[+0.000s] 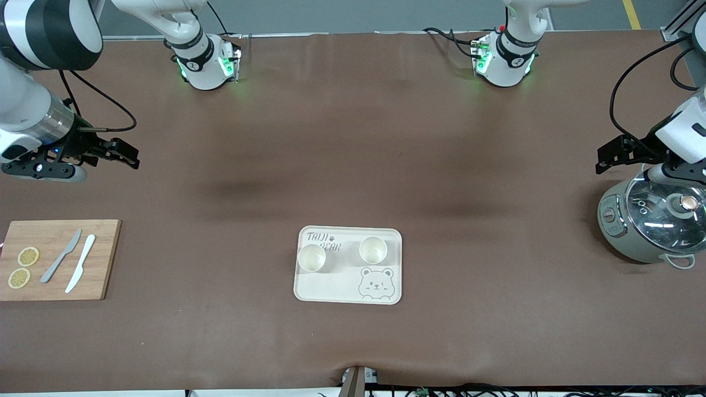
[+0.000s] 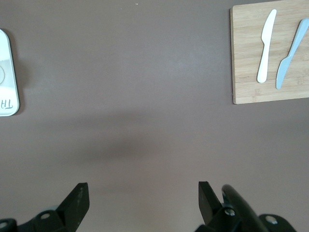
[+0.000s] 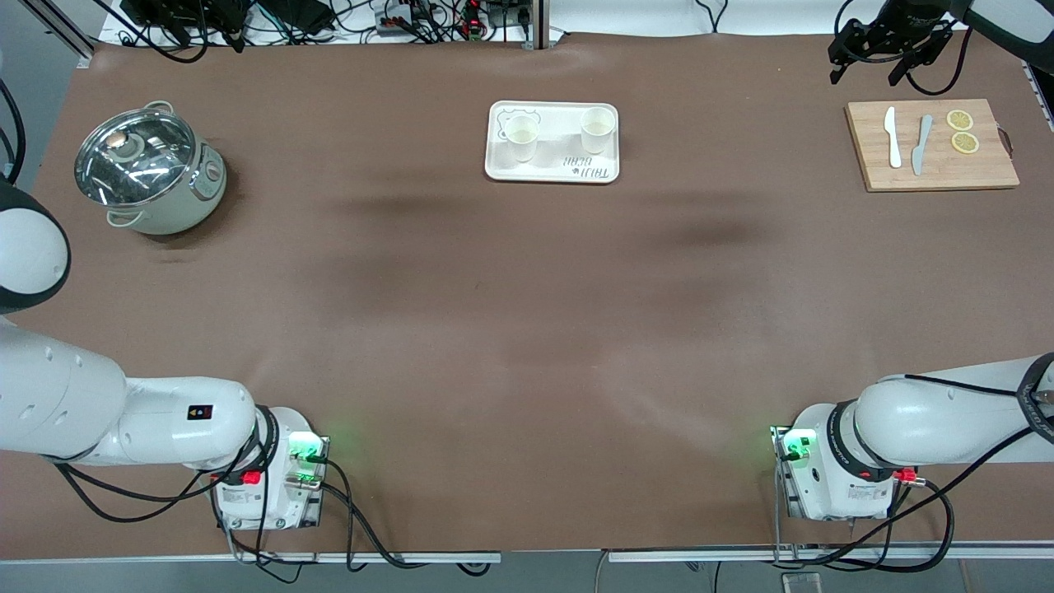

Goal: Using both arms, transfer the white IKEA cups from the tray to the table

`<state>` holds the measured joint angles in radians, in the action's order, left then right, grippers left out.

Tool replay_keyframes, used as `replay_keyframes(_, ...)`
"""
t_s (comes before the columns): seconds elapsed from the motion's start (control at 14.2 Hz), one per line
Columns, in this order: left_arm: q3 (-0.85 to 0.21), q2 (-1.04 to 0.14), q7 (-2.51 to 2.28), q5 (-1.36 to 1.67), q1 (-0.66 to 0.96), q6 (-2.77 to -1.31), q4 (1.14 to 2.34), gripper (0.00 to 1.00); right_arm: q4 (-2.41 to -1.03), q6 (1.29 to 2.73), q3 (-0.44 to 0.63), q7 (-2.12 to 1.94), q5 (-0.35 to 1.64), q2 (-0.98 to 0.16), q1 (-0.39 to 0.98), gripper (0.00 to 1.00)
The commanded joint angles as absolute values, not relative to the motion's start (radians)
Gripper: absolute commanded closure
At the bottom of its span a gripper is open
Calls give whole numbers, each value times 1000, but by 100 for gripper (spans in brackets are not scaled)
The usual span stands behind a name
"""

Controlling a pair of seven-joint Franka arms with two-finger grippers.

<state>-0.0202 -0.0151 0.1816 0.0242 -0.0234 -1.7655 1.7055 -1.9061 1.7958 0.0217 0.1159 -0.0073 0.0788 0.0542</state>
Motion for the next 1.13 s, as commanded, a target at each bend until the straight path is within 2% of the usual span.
replay_keyframes(0.0, -21, -12, 184, 20, -21, -1772, 1704, 0, -1924, 1787, 12, 118, -18, 113, 43, 0)
replay_keyframes(0.49, -28, -23, 153, 18, -15, -1769, 1694, 0, -1914, 1790, 11, 120, -18, 112, 48, 0)
replay_keyframes(0.78, -51, -34, 60, 25, -5, -1815, 1690, 0, -1914, 1793, 9, 120, -18, 109, 51, 0)
replay_keyframes(1.06, -80, -99, -4, -11, 34, -1813, 1631, 0, -1914, 1799, 8, 120, -17, 107, 52, 0)
